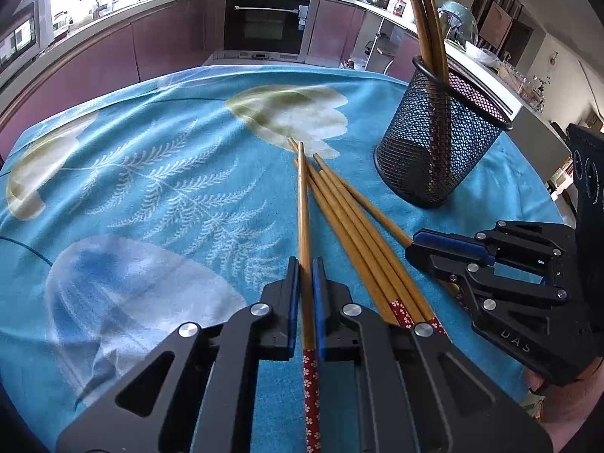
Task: Organize utensils
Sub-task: 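Grasp a chopstick with the right tool while the left tool grasps another chopstick, then raise the chopstick upright with the right tool while the left tool carries its chopstick to the cup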
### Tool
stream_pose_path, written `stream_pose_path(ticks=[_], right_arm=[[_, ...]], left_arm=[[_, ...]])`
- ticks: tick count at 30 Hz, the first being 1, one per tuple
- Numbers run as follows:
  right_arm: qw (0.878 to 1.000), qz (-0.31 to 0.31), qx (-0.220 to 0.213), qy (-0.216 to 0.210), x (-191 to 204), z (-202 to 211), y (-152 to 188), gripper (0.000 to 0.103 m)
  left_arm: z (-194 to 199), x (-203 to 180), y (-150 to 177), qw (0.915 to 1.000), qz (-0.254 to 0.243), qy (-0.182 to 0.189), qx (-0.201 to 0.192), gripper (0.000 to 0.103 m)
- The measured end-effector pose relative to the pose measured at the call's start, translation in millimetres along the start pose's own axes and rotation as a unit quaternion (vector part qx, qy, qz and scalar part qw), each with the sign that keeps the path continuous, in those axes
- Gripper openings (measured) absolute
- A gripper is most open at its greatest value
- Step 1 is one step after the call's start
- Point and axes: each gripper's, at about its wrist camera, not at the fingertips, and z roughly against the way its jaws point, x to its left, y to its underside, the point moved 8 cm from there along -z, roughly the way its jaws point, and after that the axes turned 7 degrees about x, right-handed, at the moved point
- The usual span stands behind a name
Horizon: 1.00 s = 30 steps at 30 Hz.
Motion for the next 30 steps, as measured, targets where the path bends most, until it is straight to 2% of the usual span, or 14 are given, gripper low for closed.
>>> stream_pose_path(ticks=[7,11,17,24,30], right_arm=[[0.999,0.024,0.002,0.022,6,-6,-8,0.012],[1.000,0.022,0.003,0.014,5,-5,-8,0.006],[1.000,0.006,-0.002,0.005,1,0,-7,0.005],[1.000,0.002,-0.023,-0.011,0,19,-7,0.006],[0.997,0.007,-0.062,-0.039,7,50,-11,0.006]], left_arm=[[-6,-1,-9,0.9999,-0.009,-0.009,0.003,0.009],[-8,-1,-13,1.0000,-0.004,-0.007,0.004,0.008],[-6,-1,-12,1.0000,0.006,-0.003,0.000,0.008],[15,0,-11,0.9997,0.010,0.011,-0.019,0.008],[50,-7,-15,0.9976,0.003,0.048,-0.049,0.008]])
